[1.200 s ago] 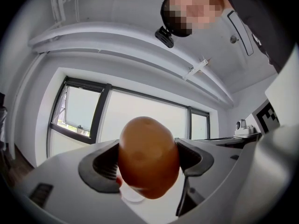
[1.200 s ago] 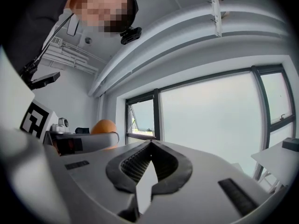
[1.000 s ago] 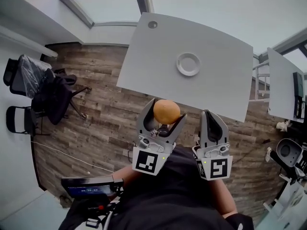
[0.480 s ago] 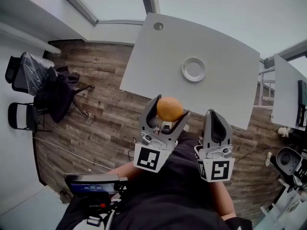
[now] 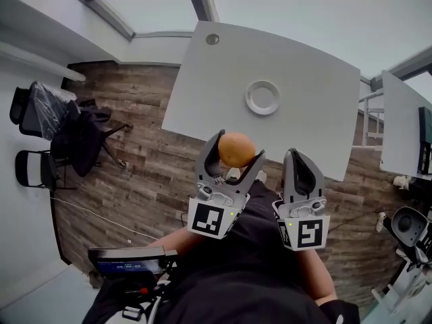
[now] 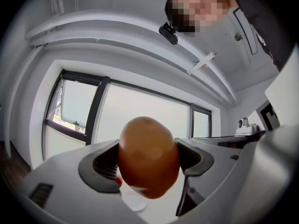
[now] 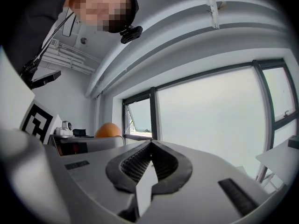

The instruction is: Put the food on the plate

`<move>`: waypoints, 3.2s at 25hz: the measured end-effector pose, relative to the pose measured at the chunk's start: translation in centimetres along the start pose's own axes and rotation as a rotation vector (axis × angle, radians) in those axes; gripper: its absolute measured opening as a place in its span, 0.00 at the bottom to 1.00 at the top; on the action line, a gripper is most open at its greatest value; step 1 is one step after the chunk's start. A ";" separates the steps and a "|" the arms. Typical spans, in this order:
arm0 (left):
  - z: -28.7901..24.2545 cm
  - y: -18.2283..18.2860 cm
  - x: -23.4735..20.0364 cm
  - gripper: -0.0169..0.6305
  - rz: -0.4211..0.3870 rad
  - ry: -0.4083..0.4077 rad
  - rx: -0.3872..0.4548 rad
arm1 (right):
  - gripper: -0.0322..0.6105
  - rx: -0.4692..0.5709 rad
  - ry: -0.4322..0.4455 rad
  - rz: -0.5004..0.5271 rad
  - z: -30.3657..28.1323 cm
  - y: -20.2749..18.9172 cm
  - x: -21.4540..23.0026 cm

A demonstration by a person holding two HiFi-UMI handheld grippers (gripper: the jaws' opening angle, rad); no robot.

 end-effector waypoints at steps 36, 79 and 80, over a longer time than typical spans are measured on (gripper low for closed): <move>-7.8 -7.3 -2.3 0.56 0.020 -0.014 -0.162 | 0.05 0.001 -0.041 0.005 -1.5 -0.5 4.1; -11.6 -22.9 -5.7 0.56 -0.067 -0.132 -0.557 | 0.05 -0.024 -0.117 0.037 -0.9 -0.1 5.3; -11.6 -23.0 -5.8 0.56 -0.068 -0.128 -0.558 | 0.05 -0.024 -0.120 0.038 -0.9 -0.2 5.3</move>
Point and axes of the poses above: the fingertips, and each gripper's own axes: z backward along the fingers, x to its right, y out of its top, the point moved 10 cm from there along z, backward along the fingers, and after that the axes turned 13 degrees about x, right-handed, at the moved point
